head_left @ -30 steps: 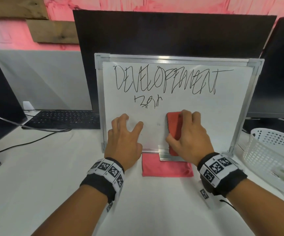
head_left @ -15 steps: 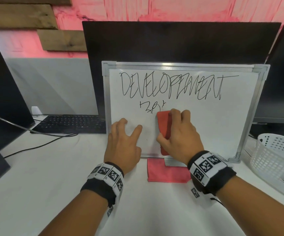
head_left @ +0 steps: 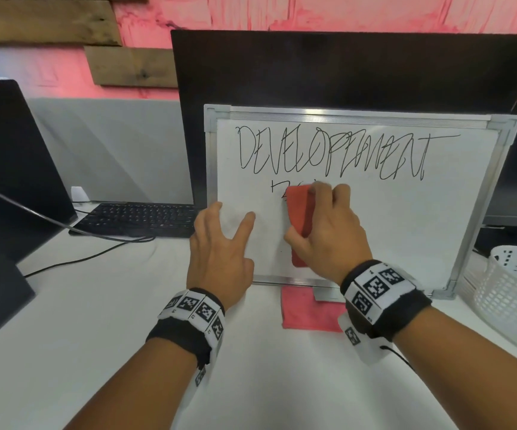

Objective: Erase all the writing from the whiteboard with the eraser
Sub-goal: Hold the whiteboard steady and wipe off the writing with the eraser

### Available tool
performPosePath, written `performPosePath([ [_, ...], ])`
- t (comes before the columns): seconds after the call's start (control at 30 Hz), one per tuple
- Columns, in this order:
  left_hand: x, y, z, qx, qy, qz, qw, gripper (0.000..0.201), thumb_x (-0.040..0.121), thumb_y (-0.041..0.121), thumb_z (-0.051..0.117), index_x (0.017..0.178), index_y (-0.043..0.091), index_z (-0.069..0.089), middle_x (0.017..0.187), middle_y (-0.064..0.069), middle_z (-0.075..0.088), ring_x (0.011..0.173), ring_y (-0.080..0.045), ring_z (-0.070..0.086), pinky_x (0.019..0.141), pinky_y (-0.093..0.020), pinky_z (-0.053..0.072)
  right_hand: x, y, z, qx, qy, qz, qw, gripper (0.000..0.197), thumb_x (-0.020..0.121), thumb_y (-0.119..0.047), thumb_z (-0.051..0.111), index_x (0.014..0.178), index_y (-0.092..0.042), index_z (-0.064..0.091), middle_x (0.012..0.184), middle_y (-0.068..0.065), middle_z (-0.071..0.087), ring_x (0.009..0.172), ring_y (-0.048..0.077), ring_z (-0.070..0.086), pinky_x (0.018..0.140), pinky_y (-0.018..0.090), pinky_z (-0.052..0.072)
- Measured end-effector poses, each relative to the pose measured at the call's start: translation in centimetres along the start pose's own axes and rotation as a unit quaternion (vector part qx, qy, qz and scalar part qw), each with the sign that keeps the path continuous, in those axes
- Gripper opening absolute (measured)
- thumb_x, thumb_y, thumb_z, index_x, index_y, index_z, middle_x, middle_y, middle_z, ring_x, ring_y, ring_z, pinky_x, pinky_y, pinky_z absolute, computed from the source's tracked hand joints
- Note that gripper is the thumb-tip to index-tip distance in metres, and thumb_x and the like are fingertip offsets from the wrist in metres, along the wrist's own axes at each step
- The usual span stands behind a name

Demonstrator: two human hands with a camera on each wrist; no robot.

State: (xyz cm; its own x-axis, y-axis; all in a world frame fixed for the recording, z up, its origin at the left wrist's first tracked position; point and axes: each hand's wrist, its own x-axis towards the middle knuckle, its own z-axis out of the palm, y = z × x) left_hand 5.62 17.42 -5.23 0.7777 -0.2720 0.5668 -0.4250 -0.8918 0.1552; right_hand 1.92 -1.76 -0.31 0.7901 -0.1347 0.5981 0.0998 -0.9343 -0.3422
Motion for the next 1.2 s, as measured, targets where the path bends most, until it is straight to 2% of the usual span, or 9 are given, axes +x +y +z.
performPosePath([
  [0.1,0.0,-0.4,0.1,0.007,-0.007,0.006,1.0,0.076,0.071,0.018,0.066,0.143,0.028,0.045,0.152,-0.019,0.026,0.139,-0.041,0.025,0.096,-0.055,0.046,1.1,-0.3,-0.3,0.02,0.03,0.014,0.999,0.069,0.078,-0.045,0.066,0.133,-0.017,0.035,0.114,0.006,0.035,0.072,0.033,0.052,0.062,0.04,0.051],
  [0.27,0.0,-0.3,0.0,0.006,-0.015,0.001,1.0,0.076,0.069,0.019,0.066,0.141,0.029,0.045,0.151,-0.016,0.028,0.136,-0.041,0.028,0.091,-0.054,0.048,-0.7,-1.1,0.8,-0.021,-0.037,-0.024,0.999,0.064,0.08,-0.044,0.066,0.129,-0.018,0.036,0.11,0.003,0.033,0.069,0.032,0.051,0.058,0.038,0.048],
  [0.4,-0.1,-0.5,0.1,0.01,-0.019,-0.011,1.0,0.076,0.07,0.019,0.067,0.142,0.032,0.043,0.153,-0.015,0.025,0.134,-0.041,0.028,0.087,-0.054,0.049,1.0,-1.3,0.5,0.021,0.016,0.005,1.0,0.066,0.078,-0.046,0.067,0.13,-0.018,0.037,0.113,0.005,0.034,0.071,0.033,0.052,0.061,0.039,0.05],
  [0.47,-0.1,-0.6,0.2,0.008,-0.022,-0.015,1.0,0.077,0.072,0.019,0.067,0.143,0.033,0.042,0.154,-0.015,0.023,0.134,-0.042,0.027,0.088,-0.055,0.05,1.2,-1.7,0.5,0.021,0.018,0.002,1.0,0.066,0.079,-0.046,0.067,0.129,-0.017,0.037,0.113,0.004,0.034,0.069,0.032,0.051,0.06,0.037,0.048],
  [0.6,0.0,-0.7,0.3,-0.009,-0.021,-0.014,1.0,0.078,0.072,0.018,0.068,0.143,0.033,0.041,0.155,-0.019,0.019,0.135,-0.044,0.026,0.089,-0.057,0.049,-0.4,-2.2,1.5,-0.025,-0.054,-0.05,0.997,0.064,0.08,-0.047,0.066,0.129,-0.019,0.036,0.111,0.002,0.031,0.068,0.029,0.05,0.056,0.036,0.046],
  [0.77,-0.2,-0.8,0.5,-0.05,-0.011,-0.015,0.999,0.082,0.074,0.013,0.069,0.145,0.035,0.033,0.158,-0.019,0.009,0.135,-0.044,0.03,0.099,-0.054,0.046,1.5,-2.6,0.9,0.011,-0.001,-0.018,1.0,0.068,0.078,-0.047,0.067,0.13,-0.016,0.036,0.113,0.006,0.034,0.071,0.033,0.052,0.06,0.04,0.051],
  [0.87,-0.2,-0.8,0.6,-0.074,-0.005,-0.015,0.997,0.085,0.076,0.011,0.068,0.148,0.035,0.03,0.16,-0.019,0.0,0.135,-0.045,0.033,0.102,-0.053,0.047,1.2,-3.1,0.9,-0.007,-0.018,-0.038,0.999,0.066,0.08,-0.047,0.066,0.129,-0.016,0.036,0.112,0.006,0.034,0.069,0.031,0.051,0.056,0.039,0.05],
  [0.97,-0.1,-0.8,0.4,-0.081,-0.013,-0.025,0.996,0.084,0.078,0.01,0.067,0.149,0.034,0.029,0.161,-0.019,-0.008,0.134,-0.045,0.035,0.102,-0.053,0.048,0.4,-3.1,1.3,-0.03,-0.055,-0.045,0.997,0.061,0.081,-0.046,0.065,0.127,-0.018,0.036,0.11,0.003,0.032,0.066,0.029,0.049,0.054,0.034,0.044],
  [1.2,-0.4,-1.5,0.1,-0.086,-0.032,-0.042,0.995,0.091,0.08,0.01,0.063,0.154,0.038,0.018,0.161,-0.015,-0.016,0.13,-0.045,0.039,0.098,-0.052,0.049,1.4,-3.7,0.7,-0.01,-0.035,-0.041,0.998,0.066,0.081,-0.047,0.066,0.131,-0.017,0.036,0.113,0.005,0.033,0.071,0.028,0.048,0.058,0.037,0.047],
])
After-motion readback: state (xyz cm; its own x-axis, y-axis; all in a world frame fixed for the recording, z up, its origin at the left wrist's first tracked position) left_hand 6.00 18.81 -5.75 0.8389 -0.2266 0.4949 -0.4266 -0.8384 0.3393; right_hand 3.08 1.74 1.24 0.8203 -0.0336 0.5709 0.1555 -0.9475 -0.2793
